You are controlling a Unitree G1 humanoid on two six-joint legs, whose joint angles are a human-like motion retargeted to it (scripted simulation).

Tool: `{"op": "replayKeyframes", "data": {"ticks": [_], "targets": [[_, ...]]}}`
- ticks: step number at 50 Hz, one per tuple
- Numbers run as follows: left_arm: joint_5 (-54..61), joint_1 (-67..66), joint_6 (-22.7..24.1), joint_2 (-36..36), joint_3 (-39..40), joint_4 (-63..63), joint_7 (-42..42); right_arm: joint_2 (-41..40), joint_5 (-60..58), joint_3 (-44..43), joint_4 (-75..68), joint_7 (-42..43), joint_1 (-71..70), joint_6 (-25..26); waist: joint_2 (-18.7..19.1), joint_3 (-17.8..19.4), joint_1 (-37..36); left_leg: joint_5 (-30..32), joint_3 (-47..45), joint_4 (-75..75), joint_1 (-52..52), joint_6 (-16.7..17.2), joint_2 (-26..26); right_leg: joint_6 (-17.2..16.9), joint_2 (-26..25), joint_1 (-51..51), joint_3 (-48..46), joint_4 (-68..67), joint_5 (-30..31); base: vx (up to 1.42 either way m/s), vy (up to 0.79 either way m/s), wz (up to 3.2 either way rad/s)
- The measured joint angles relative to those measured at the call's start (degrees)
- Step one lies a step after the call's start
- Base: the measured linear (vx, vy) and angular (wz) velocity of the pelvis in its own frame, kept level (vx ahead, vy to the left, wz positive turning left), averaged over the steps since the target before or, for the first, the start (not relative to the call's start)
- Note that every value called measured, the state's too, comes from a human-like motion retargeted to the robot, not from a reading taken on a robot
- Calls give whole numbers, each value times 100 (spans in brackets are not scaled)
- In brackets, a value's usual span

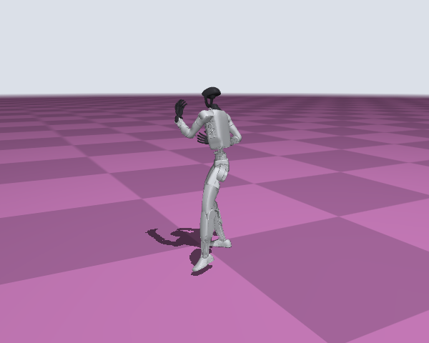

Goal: Kungfu

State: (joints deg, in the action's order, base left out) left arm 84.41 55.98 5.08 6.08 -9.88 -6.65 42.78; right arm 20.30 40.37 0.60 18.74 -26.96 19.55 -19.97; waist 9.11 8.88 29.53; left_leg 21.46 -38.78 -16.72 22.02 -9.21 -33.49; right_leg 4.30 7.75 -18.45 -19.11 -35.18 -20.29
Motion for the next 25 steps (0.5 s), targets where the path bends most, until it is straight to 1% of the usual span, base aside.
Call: {"op": "replayKeyframes", "data": {"ticks": [1, 2, 3, 5, 7, 10, 13, 15, 17, 18, 20, 22, 23, 25], "targets": [[-25, -71, -1, -54, -128, -27, -54, 73, -45, -63, 81, 57, -44, -62, 36, 60, -32, -341, -84, -82, -67, 329, -9, -26, 6, -62, 6, -44, 5, 2, 30, -5], [-76, -142, 14, -79, -244, -54, -112, 153, -100, -122, 159, 109, -67, -124, 67, 105, -60, -607, -180, -174, -115, 587, -33, -52, 15, -105, 12, -70, 11, 13, 27, -11], [-177, -214, 62, -44, -337, -82, -177, 245, -172, -175, 230, 151, -45, -182, 85, 116, -78, -722, -301, -289, -125, 699, -87, -79, 33, -110, 18, -56, 19, 18, 24, -5], [-491, -325, 181, 171, -448, -87, -278, 448, -330, -274, 379, 242, 41, -316, 126, 120, -117, -725, -394, -380, -71, 781, -194, -123, 41, -92, -13, -6, 48, 21, 24, 3], [-995, -337, 439, 519, -475, 19, -357, 676, -568, -375, 572, 406, 159, -526, 187, 113, -219, -825, -10, -551, 185, 841, -216, -184, 32, -61, -50, 68, 86, 20, 27, 14], [-1784, -208, 827, 1094, -369, 146, -540, 990, -1150, -580, 818, 775, 322, -859, 288, 12, -389, -1121, -5, -947, 522, 882, -365, -248, 63, 83, -282, 271, 133, 24, 35, 61], [-2438, -44, 1084, 1875, -99, 181, -772, 1396, -1892, -784, 994, 1060, 330, -1009, 394, -192, -616, -1483, 273, -1271, 882, 936, -388, -363, 88, 360, -581, 527, 143, 29, 31, 99], [-2887, 67, 1294, 2516, 96, 236, -989, 1756, -2436, -802, 1104, 1266, 170, -987, 491, -332, -848, -1683, 739, -1423, 1187, 1022, -288, -479, 26, 561, -671, 722, 155, 32, 30, 107], [-3534, 190, 1587, 3151, 341, 236, -1281, 2171, -2816, -700, 1180, 1497, -197, -993, 481, -491, -1161, -1842, 1108, -1467, 1328, 1140, -1, -704, 42, 828, -600, 971, 177, 35, 45, 121], [-3960, 275, 1787, 3449, 489, 207, -1513, 2398, -2994, -577, 1212, 1657, -488, -998, 469, -537, -1282, -1898, 1275, -1449, 1369, 1144, 190, -856, 53, 998, -542, 1107, 201, 32, 54, 173], [-4902, 520, 2288, 3953, 726, 45, -2139, 2841, -3331, -273, 1277, 1987, -1183, -978, 454, -592, -1389, -1969, 1448, -1344, 1402, 1009, 661, -1263, 51, 1456, -436, 1453, 311, 26, 57, 254], [-5903, 994, 2799, 4297, 659, -308, -3111, 3260, -3603, 80, 1288, 2278, -2145, -775, 438, -582, -1409, -2003, 1586, -1312, 1472, 883, 1077, -1321, -13, 2028, -285, 1786, 313, 16, 44, 341], [-6295, 1318, 3002, 4420, 497, -498, -3566, 3465, -3733, 254, 1253, 2367, -2650, -634, 414, -613, -1495, -2020, 1677, -1320, 1520, 829, 1280, -1235, -72, 2303, -56, 1933, 270, 18, 23, 365], [-6750, 1961, 3195, 4573, 129, -738, -3960, 3855, -3962, 350, 1100, 2341, -3553, -357, 317, -789, -1755, -2112, 1877, -1418, 1659, 730, 1705, -1011, -361, 2752, 737, 2158, 67, 28, 11, 385]]}}
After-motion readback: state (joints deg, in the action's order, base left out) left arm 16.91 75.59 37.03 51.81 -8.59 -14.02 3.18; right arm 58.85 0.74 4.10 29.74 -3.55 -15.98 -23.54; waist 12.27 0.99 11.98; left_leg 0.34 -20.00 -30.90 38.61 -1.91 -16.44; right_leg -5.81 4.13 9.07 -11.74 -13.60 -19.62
